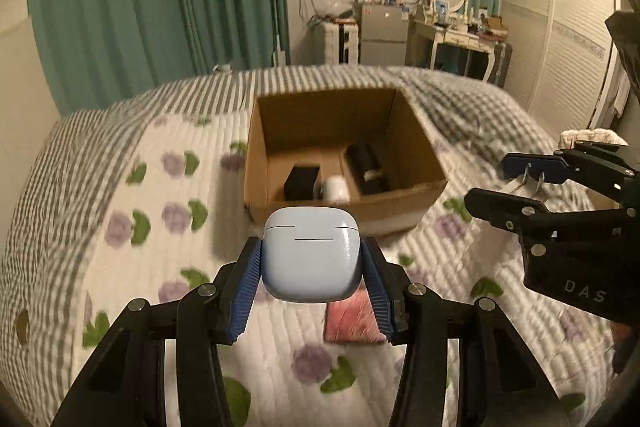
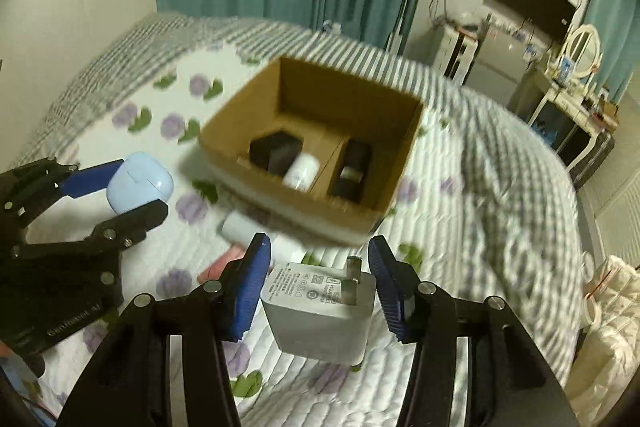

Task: Organize rigid objects
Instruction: 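Place both held items into the box and open both tools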

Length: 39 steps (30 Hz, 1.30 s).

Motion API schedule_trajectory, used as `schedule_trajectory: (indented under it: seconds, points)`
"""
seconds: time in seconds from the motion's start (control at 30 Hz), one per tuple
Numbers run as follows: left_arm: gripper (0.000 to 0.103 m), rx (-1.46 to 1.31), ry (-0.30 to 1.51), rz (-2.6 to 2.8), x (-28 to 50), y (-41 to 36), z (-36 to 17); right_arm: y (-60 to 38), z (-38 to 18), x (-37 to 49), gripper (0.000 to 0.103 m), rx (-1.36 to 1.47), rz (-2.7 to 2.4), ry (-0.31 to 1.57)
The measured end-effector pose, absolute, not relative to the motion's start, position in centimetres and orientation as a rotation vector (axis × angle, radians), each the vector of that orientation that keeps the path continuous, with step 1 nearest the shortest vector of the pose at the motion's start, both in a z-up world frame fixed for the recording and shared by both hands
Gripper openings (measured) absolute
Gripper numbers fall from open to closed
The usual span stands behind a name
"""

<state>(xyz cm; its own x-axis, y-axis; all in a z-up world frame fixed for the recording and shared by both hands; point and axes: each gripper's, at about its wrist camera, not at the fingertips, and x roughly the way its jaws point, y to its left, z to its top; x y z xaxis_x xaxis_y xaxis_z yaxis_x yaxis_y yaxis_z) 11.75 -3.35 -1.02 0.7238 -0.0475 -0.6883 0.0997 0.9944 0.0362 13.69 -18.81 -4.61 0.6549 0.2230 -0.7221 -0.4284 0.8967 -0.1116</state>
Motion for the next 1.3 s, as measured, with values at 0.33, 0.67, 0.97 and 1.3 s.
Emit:
schedule_trajectory:
  seconds: [0.33, 0.67, 0.97, 1.3]
  points:
    - [0.05, 0.077, 0.722, -0.076, 18.4, -3.9, 0.9, -19.3, -1.4, 19.9, 0.047, -0.189, 0.381, 0.725]
    - [0.05, 0.12, 0.818, -0.06, 28.5, -3.3, -3.6, -17.2, -3.6, 29.7, 0.047, -0.176, 0.388, 0.747]
    - [0.051, 0.087, 0.882, -0.078, 33.1, -2.6, -7.7, -16.7, -7.6, 35.2, 0.047, -0.181, 0.38, 0.773]
    - [0.069, 0.107, 0.831, -0.093, 31.6, -3.0, -6.7, -18.2, -7.4, 35.6, 0.05, -0.086, 0.375, 0.741]
